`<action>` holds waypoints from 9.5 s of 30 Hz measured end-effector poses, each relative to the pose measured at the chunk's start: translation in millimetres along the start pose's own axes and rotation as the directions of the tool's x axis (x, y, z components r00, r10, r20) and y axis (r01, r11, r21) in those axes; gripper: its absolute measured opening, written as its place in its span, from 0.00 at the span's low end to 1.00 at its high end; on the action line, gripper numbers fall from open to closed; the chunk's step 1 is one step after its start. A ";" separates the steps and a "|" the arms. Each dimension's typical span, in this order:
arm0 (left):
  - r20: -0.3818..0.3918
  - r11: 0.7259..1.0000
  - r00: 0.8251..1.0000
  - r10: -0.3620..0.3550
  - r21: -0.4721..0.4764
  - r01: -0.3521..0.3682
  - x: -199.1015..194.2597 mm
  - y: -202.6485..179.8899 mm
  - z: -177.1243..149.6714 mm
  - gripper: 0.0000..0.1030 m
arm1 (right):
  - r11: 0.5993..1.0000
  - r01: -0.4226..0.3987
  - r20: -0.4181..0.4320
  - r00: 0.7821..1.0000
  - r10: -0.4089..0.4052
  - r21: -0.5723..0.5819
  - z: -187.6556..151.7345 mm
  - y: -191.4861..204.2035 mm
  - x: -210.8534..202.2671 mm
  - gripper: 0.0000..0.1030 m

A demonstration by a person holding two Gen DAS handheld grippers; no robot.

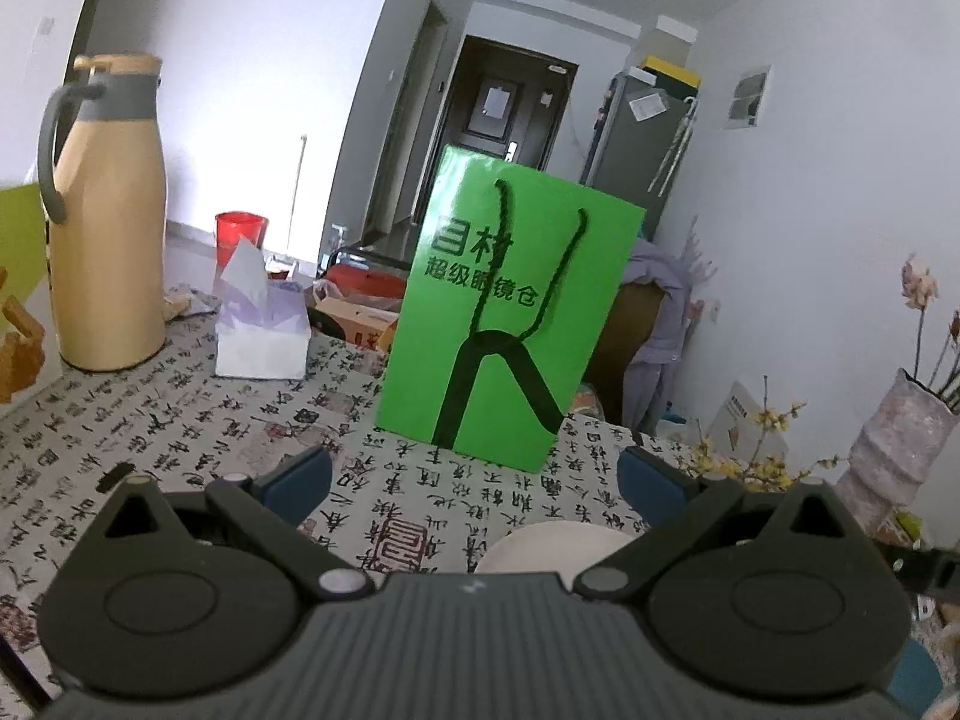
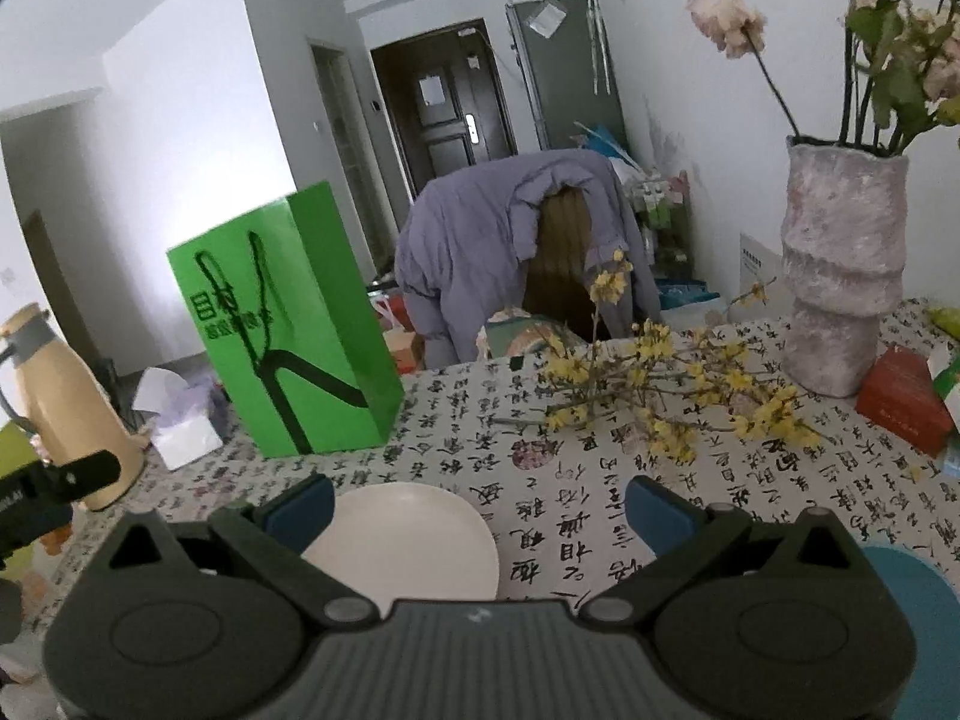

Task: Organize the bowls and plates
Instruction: 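Move both open grippers toward the cream plate beside the green bag, then close both grippers on the rim of the cream plate, then lift the cream plate off the cloth with both grippers, then carry the held cream plate toward the blue bowls with both grippers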

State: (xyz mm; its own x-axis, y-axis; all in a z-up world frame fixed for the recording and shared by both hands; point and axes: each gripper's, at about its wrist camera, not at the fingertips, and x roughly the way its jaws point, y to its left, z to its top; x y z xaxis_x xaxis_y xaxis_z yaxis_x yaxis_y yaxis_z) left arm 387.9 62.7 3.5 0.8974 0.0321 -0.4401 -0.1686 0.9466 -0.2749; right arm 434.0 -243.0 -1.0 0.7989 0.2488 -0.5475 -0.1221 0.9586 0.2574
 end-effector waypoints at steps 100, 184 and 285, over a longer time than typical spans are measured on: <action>-0.463 0.982 0.886 0.002 0.169 0.086 124.5 -7.7 -67.9 0.24 | 0.987 0.085 -0.414 0.900 -0.133 -0.134 -30.1 21.8 149.0 0.18; -0.224 0.985 0.974 -0.043 0.151 0.078 50.4 -16.9 -21.2 0.21 | 0.987 -0.030 -0.150 0.989 0.006 -0.156 0.7 40.6 62.5 0.12; -0.109 0.989 0.994 0.028 0.151 -0.011 -131.3 -34.1 -22.3 0.21 | 0.983 -0.111 -0.040 0.994 0.106 -0.144 -28.2 55.9 -113.6 0.12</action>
State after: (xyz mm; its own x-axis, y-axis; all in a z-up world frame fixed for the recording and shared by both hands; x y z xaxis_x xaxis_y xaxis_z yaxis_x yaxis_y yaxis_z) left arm 266.7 19.0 51.7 0.8426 0.0235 -0.5381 -0.1155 0.9837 -0.1380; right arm 319.8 -213.8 53.1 0.7572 0.3544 -0.5487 -0.2933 0.9351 0.1992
